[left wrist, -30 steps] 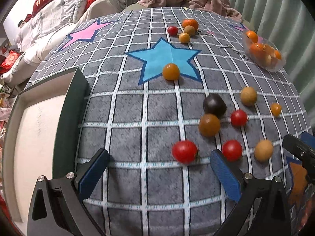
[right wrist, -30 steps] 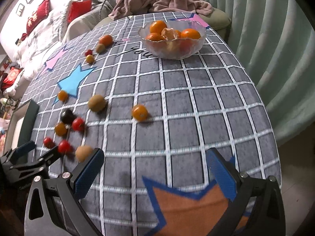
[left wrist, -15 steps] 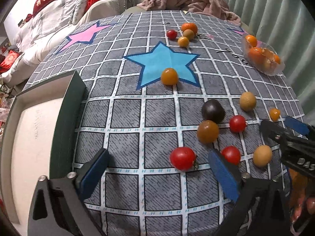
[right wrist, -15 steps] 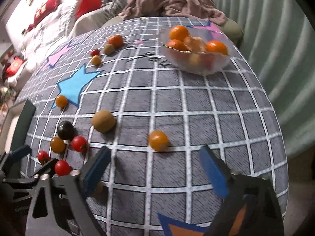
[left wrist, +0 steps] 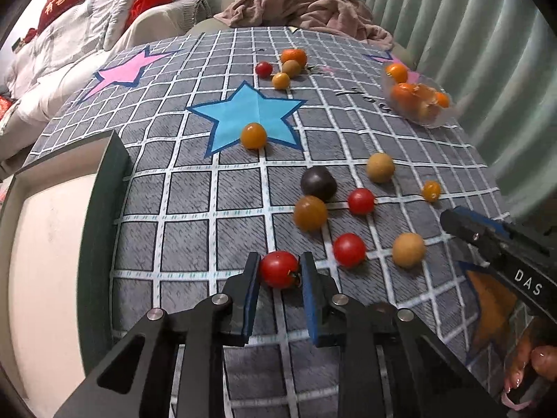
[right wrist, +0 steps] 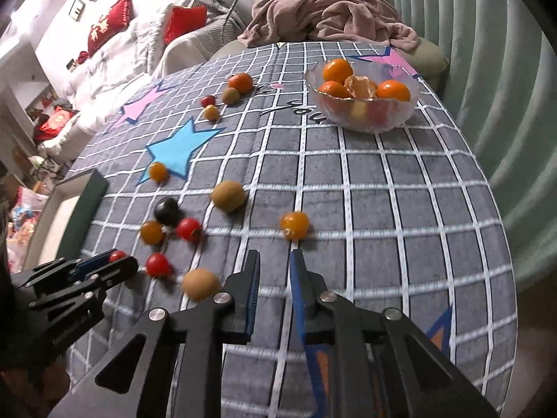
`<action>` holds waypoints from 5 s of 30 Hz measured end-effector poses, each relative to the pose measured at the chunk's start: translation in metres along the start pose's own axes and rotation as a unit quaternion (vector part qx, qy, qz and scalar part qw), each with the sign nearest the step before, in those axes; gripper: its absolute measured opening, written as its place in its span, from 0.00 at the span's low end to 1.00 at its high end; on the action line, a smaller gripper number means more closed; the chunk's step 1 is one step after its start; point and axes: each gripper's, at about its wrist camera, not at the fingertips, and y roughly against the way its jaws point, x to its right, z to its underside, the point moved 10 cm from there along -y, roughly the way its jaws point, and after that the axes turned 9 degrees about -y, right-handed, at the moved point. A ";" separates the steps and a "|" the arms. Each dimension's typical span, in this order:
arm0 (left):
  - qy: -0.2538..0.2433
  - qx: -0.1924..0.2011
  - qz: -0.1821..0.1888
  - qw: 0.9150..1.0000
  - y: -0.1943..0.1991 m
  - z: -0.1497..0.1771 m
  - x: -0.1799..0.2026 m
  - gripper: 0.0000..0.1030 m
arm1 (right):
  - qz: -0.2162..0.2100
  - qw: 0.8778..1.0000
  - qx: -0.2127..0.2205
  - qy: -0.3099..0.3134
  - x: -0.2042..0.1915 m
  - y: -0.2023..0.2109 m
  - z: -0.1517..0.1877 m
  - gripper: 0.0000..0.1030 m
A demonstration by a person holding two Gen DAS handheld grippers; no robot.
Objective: Organize fruits
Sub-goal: 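Grasp a red cherry tomato with the left tool while the right tool grasps an orange one, then carry both tomatoes over the white tray and open both tools to drop them, then move both open tools back over the remaining fruits, then grasp an amber cherry tomato with the left tool while the right tool grasps a dark purple tomato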
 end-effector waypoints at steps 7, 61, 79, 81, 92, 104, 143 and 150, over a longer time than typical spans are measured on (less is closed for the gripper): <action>-0.004 0.018 0.007 1.000 0.030 0.005 -0.004 0.24 | 0.019 1.000 0.006 0.007 0.004 0.009 0.010 0.19; 0.103 0.002 -0.104 0.989 0.051 0.067 -0.234 0.24 | -0.118 0.977 -0.097 0.150 -0.313 -0.062 0.040 0.19; 0.126 0.041 -0.105 0.986 0.085 0.082 -0.247 0.79 | -0.114 0.979 -0.085 0.143 -0.303 -0.039 0.034 0.84; 0.135 0.044 -0.100 0.985 0.092 0.089 -0.241 0.79 | -0.105 0.981 -0.072 0.145 -0.291 -0.030 0.033 0.90; 0.089 0.030 -0.054 0.994 0.096 0.103 -0.155 0.79 | -0.037 0.994 -0.041 0.093 -0.164 0.019 0.069 1.00; -0.004 0.024 -0.035 0.999 0.094 0.085 -0.060 0.79 | 0.017 0.999 -0.036 -0.011 -0.047 0.038 0.086 1.00; -0.036 -0.009 -0.021 0.999 -0.029 -0.026 -0.001 0.53 | 0.007 0.998 -0.001 0.070 -0.082 -0.008 0.065 0.52; -0.032 -0.001 0.005 0.999 -0.023 -0.026 0.004 0.22 | -0.031 0.998 -0.006 0.046 -0.079 -0.001 0.068 0.25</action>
